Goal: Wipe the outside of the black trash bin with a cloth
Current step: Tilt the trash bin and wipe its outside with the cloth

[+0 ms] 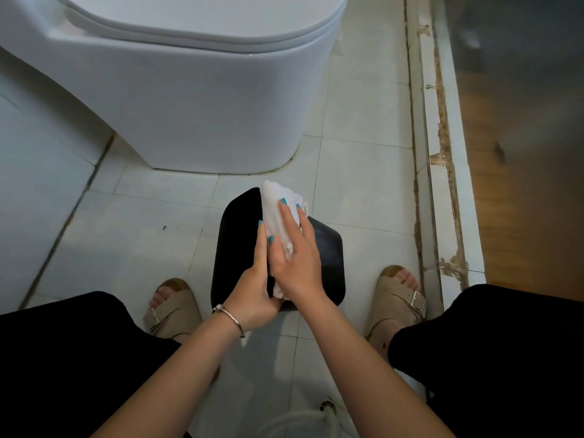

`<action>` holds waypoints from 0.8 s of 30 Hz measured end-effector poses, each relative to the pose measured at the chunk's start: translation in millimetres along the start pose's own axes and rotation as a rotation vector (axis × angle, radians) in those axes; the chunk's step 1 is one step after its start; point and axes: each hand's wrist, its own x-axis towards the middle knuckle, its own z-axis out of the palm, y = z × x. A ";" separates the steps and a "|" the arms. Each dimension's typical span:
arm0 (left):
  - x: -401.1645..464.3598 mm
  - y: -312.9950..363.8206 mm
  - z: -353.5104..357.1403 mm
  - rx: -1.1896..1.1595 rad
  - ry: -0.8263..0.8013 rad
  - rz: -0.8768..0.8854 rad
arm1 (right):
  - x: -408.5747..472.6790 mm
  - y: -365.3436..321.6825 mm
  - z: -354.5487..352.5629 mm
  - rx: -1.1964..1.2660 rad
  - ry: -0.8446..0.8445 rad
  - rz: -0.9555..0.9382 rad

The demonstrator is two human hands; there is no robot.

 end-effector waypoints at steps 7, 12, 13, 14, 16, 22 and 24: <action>-6.1 -8.3 2.3 -0.043 0.014 -0.022 | 14.2 29.0 -7.7 -0.076 -0.014 0.067; -5.7 -8.7 5.6 -0.067 0.013 0.016 | 24.6 59.8 -18.1 -0.111 0.035 0.110; -5.4 -9.6 5.0 -0.080 0.008 0.019 | 26.1 66.5 -19.9 -0.111 0.047 0.127; -5.1 -11.0 3.6 -0.091 0.004 0.014 | 27.2 72.3 -21.3 -0.113 0.056 0.153; -4.4 -15.7 -0.2 -0.107 0.014 -0.007 | 28.6 80.6 -23.0 -0.130 0.062 0.199; -5.6 -22.4 -3.9 -0.148 0.040 -0.028 | 36.3 100.7 -29.6 -0.174 0.064 0.275; -5.1 -22.4 -3.1 -0.145 0.042 -0.026 | 39.9 106.9 -34.3 -0.177 0.068 0.350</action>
